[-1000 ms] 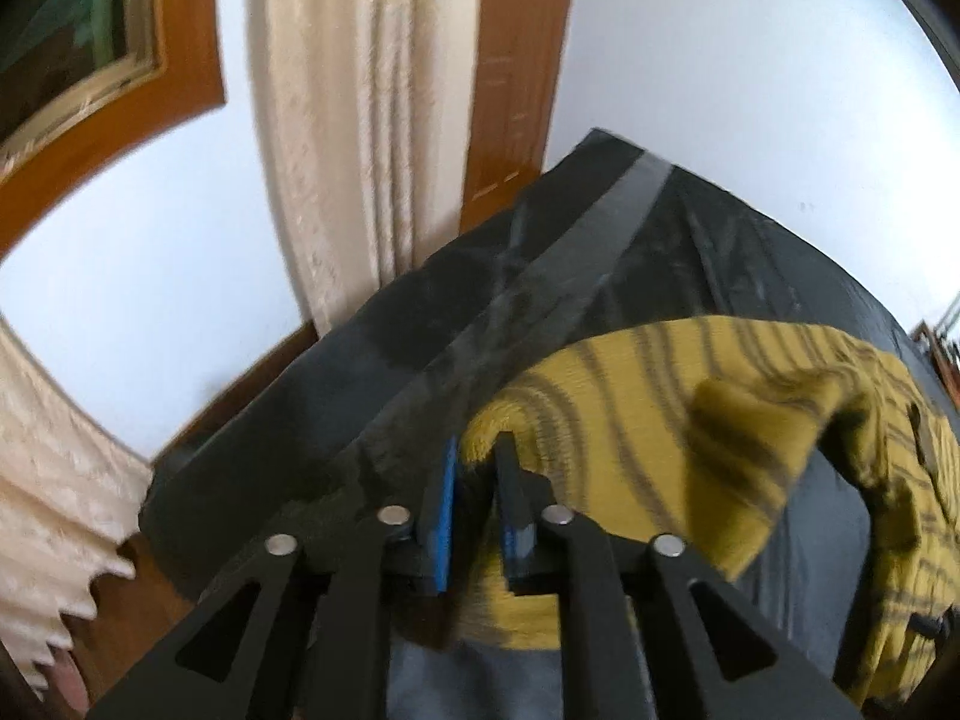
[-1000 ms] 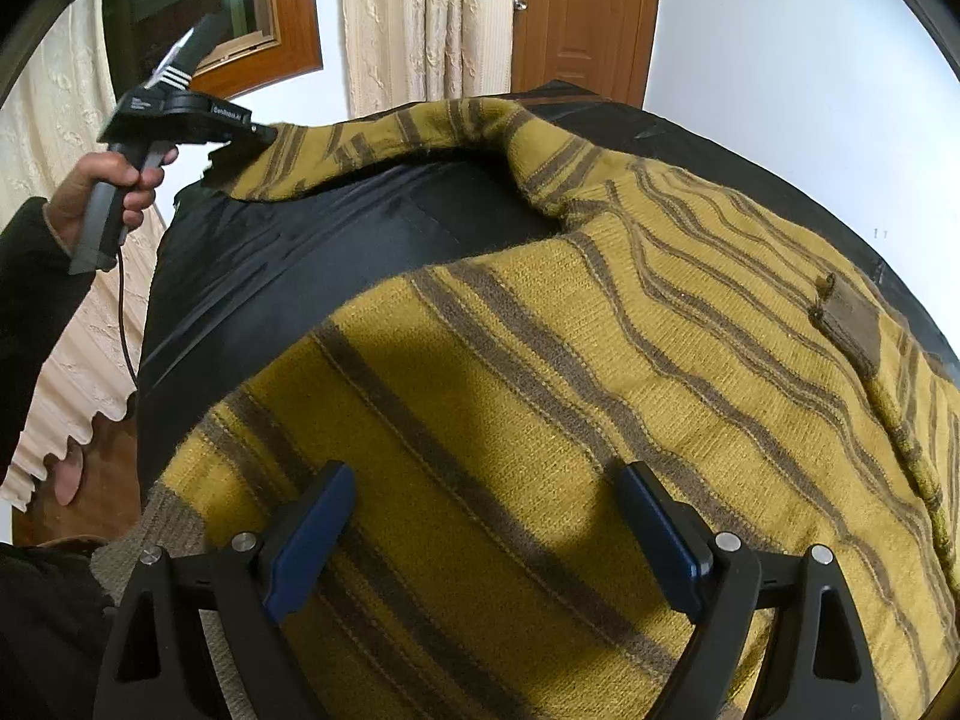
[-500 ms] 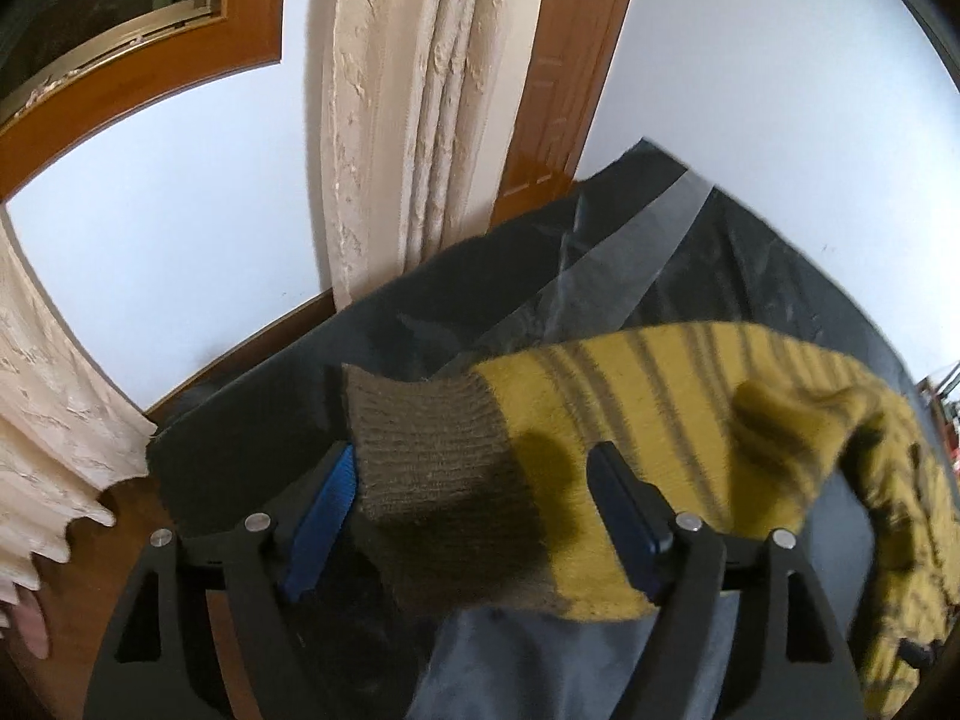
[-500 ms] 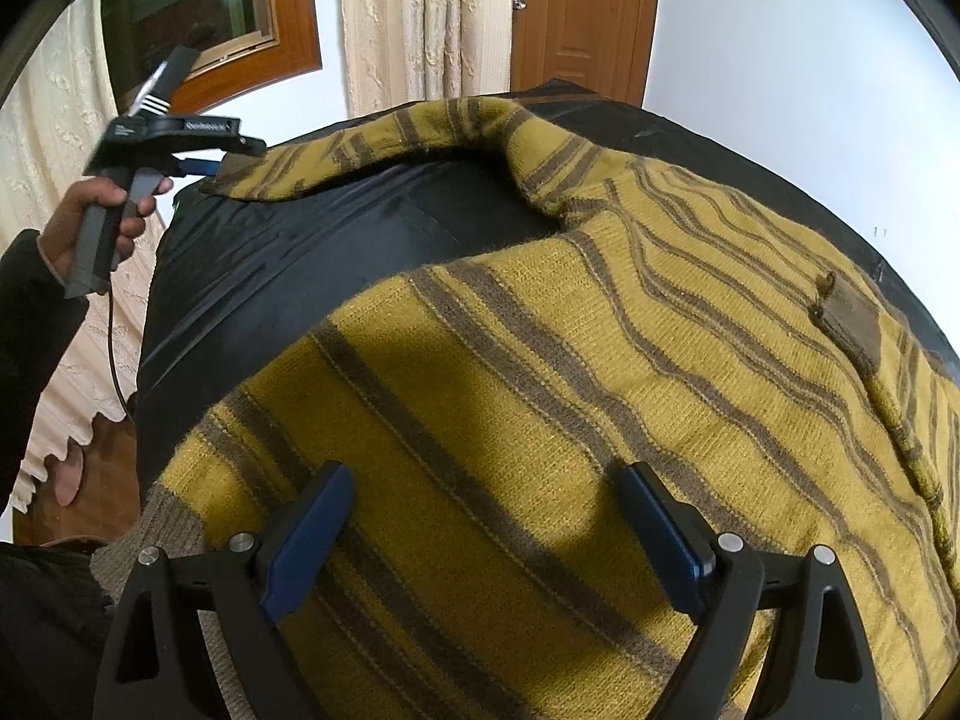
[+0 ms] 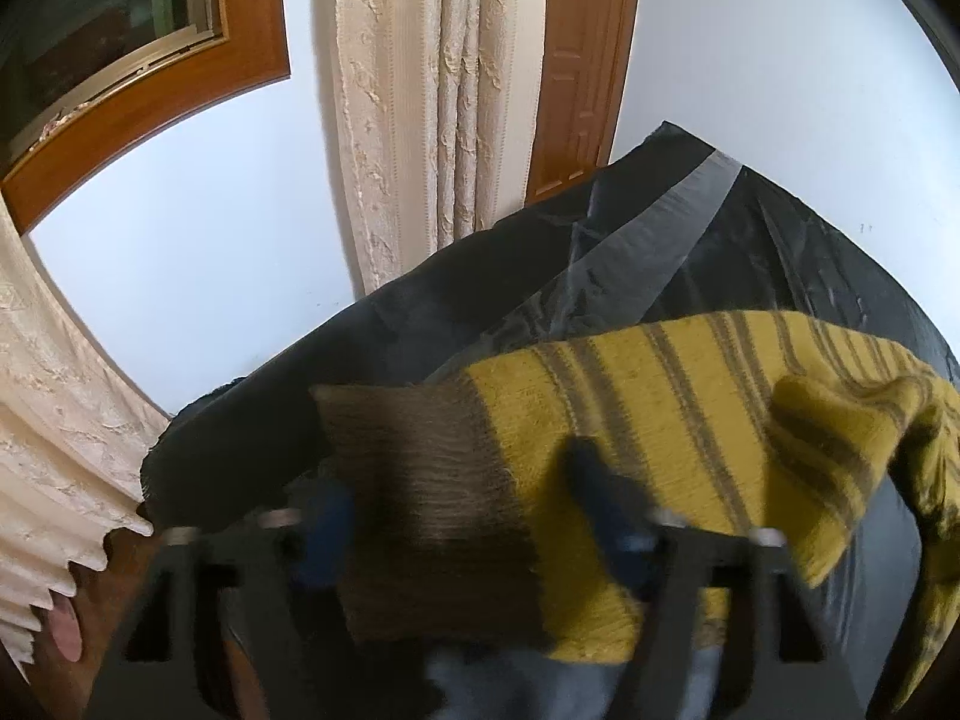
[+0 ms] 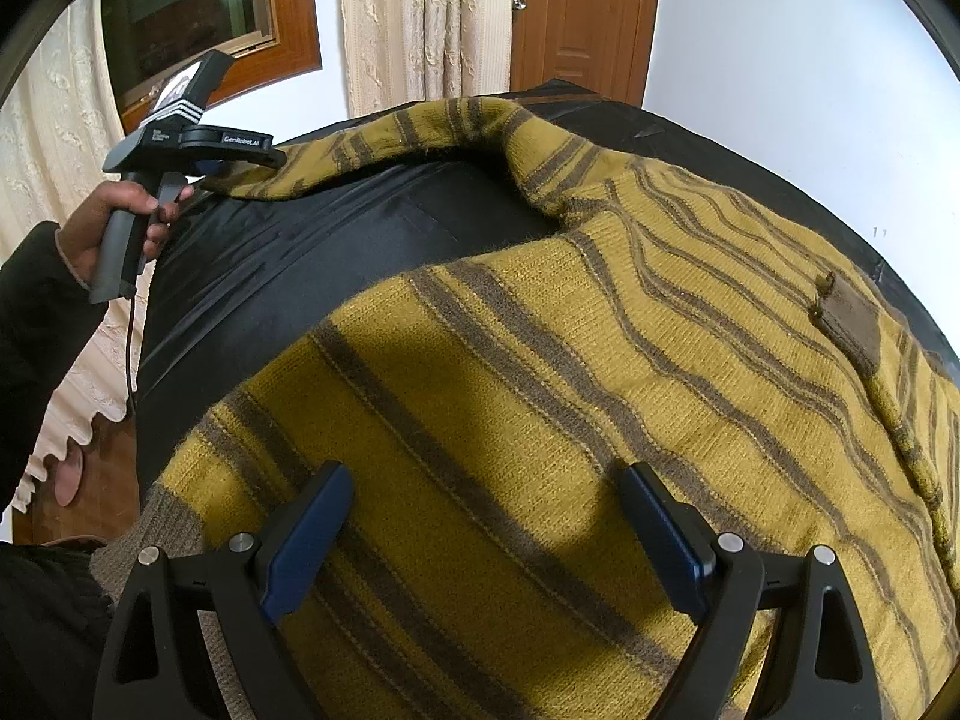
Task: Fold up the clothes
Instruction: 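Lift the cuff, lay it across the folded sweater, open the left gripper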
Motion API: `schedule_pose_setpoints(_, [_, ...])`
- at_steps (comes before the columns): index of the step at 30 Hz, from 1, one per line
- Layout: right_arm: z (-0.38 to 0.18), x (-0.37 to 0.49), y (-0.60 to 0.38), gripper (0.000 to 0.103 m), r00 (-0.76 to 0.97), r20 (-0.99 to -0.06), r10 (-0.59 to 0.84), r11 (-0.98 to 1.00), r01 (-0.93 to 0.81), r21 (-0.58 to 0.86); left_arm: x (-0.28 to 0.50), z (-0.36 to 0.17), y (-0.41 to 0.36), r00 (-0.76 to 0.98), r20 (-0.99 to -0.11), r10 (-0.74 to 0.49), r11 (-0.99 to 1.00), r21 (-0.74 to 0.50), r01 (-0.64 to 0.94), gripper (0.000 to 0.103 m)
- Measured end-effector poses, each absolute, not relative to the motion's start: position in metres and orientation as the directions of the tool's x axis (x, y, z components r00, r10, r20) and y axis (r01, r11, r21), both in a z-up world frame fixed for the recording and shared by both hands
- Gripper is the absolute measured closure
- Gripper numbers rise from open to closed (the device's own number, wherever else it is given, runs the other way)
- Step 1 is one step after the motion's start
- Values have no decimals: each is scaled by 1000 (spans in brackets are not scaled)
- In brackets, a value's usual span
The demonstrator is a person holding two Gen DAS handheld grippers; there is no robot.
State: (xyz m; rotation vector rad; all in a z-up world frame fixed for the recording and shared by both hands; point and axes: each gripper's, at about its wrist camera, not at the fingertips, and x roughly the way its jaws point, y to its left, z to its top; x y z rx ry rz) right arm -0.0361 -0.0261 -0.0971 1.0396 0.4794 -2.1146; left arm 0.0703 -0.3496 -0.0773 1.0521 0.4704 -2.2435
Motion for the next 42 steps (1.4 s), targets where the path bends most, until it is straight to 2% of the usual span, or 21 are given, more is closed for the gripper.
schedule_pose_setpoints(1, [-97,-36,-26,10,-415,-796,-441,-671,741,-15,70,-74,-350,-506,-779,-371,-749,-71,659,71])
schedule_pose_setpoints(2, [-97,-36,-26,10,-415,-796,-441,-671,741,-15,70,-70,-351,-514,-775,-367,-747,-84,660,76])
schedule_pose_setpoints(5, [-96,-37,-23,10,-420,-789,-448,-678,735,-7,70,-60,-353,-537,-766,-355,-739,-122,662,81])
schedule_pose_setpoints(13, [-91,-40,-14,10,-436,-770,-466,-700,714,19,66,-20,-354,-618,-714,-329,-732,-221,644,82])
schedule_pose_setpoints(23, [-81,-44,11,10,-457,-731,-506,-739,668,94,30,54,-311,-752,-609,-252,-811,-290,508,82])
schedule_pose_setpoints(32, [-63,-34,68,10,-552,-668,-499,-812,567,138,-26,109,-194,-839,-542,-49,-927,-288,240,82])
schedule_pose_setpoints(42, [-59,-35,139,10,-635,-636,-438,-889,413,199,-98,122,-46,-806,-560,190,-960,-279,-32,82])
